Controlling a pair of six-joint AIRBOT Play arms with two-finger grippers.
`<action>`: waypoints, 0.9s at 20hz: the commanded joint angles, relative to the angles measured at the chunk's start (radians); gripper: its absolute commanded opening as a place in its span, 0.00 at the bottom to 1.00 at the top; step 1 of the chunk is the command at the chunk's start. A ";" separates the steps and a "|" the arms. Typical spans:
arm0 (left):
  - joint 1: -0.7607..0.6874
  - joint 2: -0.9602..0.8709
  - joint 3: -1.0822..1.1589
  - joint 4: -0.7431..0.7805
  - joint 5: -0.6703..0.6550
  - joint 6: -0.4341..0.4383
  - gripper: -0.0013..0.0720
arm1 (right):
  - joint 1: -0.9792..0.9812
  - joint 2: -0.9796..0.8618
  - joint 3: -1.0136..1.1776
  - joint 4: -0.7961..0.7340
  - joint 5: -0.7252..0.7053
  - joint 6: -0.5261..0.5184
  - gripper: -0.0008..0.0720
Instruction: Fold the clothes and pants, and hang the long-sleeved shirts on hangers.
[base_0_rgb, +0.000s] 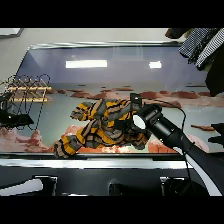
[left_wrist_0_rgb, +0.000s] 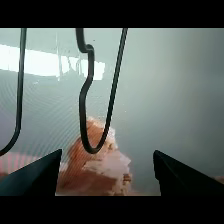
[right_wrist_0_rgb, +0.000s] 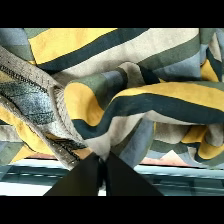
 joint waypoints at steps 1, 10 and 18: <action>-0.034 -0.076 0.000 0.056 0.028 0.024 0.90 | 0.001 -0.001 0.000 0.000 0.001 0.001 0.04; -0.055 -0.126 0.000 0.056 0.101 0.021 0.73 | 0.001 -0.001 0.000 -0.003 0.003 0.002 0.04; -0.055 -0.163 0.000 0.037 0.105 0.021 0.27 | 0.001 -0.001 0.000 -0.011 0.024 0.002 0.04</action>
